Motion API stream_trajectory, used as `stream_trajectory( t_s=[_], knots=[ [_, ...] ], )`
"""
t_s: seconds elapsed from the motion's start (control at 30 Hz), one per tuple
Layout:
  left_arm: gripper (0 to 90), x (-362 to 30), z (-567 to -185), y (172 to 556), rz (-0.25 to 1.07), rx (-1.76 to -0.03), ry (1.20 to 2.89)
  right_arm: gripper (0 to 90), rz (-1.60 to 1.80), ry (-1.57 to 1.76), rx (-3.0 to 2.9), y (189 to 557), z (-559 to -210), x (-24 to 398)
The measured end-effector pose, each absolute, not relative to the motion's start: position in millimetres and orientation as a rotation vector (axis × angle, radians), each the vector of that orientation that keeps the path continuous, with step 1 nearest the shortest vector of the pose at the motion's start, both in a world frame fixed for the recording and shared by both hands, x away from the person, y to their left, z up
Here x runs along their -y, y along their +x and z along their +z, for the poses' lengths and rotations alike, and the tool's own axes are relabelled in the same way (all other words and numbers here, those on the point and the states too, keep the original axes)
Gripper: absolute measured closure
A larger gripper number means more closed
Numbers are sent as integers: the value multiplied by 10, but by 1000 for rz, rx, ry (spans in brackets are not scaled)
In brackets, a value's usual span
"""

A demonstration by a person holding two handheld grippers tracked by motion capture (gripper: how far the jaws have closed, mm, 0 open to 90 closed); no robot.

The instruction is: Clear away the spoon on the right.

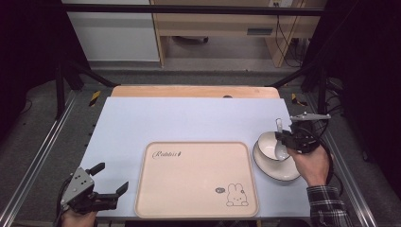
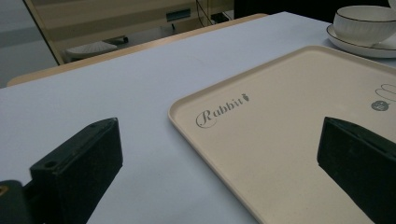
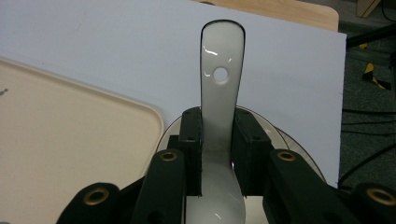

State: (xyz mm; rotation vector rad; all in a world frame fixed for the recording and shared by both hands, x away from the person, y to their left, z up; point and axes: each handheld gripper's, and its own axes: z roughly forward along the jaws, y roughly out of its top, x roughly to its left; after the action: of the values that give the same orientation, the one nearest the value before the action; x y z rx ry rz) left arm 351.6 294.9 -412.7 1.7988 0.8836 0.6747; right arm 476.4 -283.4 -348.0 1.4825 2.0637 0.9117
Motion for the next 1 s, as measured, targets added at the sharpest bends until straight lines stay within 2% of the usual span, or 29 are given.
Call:
stream_trajectory(
  t_s=[0.5,1.0],
  knots=[
    [0,-2945,-4122,3512,677,-881,1799,751,938,1440,-2100,4567,-3298,2768],
    [0,-2939,-4112,3506,673,-876,1794,751,960,1404,-2221,4292,-3320,2511]
  ],
)
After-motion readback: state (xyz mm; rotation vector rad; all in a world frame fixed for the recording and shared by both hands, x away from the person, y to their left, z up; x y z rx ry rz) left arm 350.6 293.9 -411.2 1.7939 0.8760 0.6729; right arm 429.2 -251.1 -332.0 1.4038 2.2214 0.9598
